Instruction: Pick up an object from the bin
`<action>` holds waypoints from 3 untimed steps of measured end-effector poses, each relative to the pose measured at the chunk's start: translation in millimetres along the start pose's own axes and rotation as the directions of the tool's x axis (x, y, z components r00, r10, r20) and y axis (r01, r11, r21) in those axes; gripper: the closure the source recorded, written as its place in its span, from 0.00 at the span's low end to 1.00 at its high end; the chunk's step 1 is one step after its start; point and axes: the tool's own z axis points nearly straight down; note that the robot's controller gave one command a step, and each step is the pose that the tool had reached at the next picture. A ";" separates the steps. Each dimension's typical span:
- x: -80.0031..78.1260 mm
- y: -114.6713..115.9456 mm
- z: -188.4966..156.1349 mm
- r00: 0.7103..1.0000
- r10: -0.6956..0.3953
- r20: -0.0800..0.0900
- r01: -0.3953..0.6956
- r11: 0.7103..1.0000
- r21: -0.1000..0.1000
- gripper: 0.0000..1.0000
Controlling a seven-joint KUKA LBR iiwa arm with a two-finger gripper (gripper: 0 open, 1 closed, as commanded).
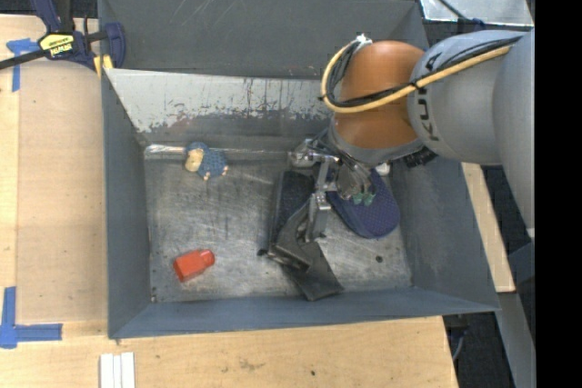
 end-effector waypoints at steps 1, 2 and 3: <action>-5.2 -1.4 -7.8 1.000 0.001 0.021 -0.001 1.000 0.004 1.00; -17.1 -11.0 -126.7 0.997 -0.072 0.008 0.072 0.997 0.002 1.00; -15.6 -29.1 -236.4 0.987 -0.159 0.008 0.159 0.987 0.003 1.00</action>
Offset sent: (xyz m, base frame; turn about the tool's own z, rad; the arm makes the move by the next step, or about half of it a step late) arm 0.0000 0.0000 0.0000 0.0000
